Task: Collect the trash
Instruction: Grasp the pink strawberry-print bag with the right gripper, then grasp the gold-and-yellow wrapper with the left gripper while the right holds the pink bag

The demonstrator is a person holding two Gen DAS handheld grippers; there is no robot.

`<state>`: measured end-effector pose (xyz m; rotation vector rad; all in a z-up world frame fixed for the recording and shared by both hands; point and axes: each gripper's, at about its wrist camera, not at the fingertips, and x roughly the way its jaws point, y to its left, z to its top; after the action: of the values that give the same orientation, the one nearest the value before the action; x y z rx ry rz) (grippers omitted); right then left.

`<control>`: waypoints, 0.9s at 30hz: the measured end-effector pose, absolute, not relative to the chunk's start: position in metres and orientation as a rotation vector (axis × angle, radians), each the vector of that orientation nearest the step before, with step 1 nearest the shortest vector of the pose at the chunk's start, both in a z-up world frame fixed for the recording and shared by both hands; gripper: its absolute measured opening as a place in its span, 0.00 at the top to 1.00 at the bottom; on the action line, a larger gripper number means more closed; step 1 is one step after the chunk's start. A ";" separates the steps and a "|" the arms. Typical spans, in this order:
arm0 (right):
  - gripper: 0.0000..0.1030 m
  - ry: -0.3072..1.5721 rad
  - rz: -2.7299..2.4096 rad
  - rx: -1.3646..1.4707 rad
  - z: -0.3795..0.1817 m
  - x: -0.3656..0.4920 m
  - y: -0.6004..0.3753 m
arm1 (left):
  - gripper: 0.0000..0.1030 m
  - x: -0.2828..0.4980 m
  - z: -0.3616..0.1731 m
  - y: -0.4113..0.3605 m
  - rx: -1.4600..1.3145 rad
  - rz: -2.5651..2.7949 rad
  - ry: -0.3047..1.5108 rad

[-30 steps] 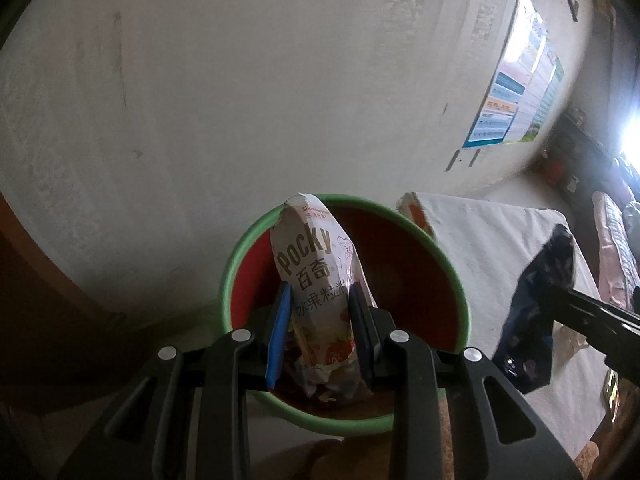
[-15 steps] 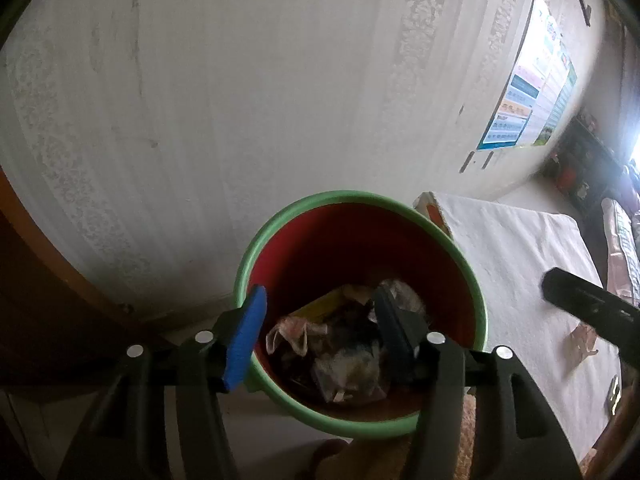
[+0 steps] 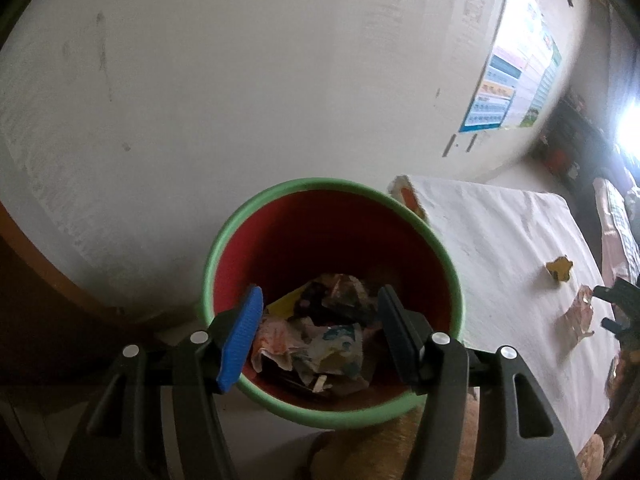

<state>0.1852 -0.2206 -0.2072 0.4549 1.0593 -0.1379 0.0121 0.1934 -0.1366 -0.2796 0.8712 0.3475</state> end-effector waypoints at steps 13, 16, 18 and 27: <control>0.35 1.123 -0.086 0.450 -0.232 0.200 -0.210 | 0.41 0.014 -0.119 0.162 -0.185 0.324 0.876; 0.45 1.102 -0.024 0.476 -0.227 0.186 -0.217 | 0.41 0.019 -0.115 0.145 -0.153 0.291 0.876; 0.45 1.068 0.030 0.472 -0.218 0.173 -0.221 | 0.41 0.025 -0.112 0.129 -0.138 0.249 0.874; 0.44 0.977 0.205 0.279 -0.193 0.045 -0.225 | 0.41 0.091 -0.125 0.015 -0.030 -0.033 0.899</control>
<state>0.0448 -0.2247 -0.1930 0.2792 0.9769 0.2049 0.0911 0.0146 -0.1247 -0.0297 0.8990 -0.0325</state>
